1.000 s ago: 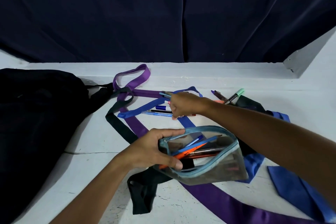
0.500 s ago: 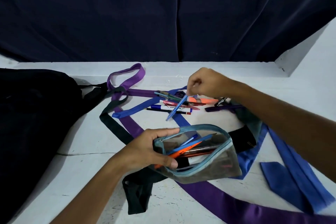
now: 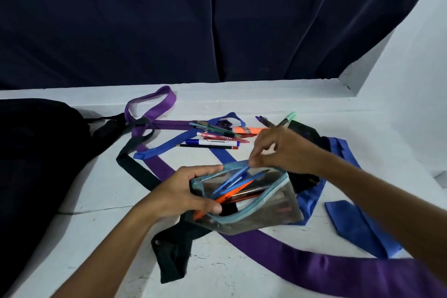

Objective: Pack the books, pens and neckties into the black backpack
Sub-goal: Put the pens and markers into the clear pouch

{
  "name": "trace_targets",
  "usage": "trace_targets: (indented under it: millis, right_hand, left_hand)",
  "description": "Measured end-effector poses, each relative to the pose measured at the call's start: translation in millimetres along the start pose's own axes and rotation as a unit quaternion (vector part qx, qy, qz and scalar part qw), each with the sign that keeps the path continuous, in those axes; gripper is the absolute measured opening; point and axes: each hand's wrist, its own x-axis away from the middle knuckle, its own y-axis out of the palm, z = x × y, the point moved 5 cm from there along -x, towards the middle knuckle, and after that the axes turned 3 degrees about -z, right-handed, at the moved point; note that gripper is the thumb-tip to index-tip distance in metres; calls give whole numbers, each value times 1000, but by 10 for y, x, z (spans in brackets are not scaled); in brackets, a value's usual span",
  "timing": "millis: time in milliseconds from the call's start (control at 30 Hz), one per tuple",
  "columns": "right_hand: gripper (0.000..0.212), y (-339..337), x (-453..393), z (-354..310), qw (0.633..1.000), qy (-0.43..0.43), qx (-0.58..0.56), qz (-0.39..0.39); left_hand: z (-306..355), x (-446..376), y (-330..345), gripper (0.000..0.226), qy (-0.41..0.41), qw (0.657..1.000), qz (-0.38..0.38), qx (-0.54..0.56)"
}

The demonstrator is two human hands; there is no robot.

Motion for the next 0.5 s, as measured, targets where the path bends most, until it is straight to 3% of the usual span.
trace_targets:
  millis: [67, 133, 200, 300, 500]
  right_hand:
    - [26, 158, -43, -10, 992, 10, 110, -66]
    - [20, 162, -122, -72, 990, -10, 110, -92]
    - [14, 35, -308, -123, 997, -41, 61, -32]
    - [16, -82, -692, -24, 996, -35, 74, 35]
    - [13, 283, -1203, 239, 983, 47, 159, -78]
  left_hand:
    - [1, -9, -5, 78, 2, 1000, -5, 7]
    - [-11, -14, -17, 82, -1, 1000, -7, -5]
    - [-23, -11, -27, 84, -7, 1000, 3, -8]
    - [-22, -6, -29, 83, -12, 1000, 11, -16]
    - [-14, 13, -10, 79, -13, 1000, 7, -21]
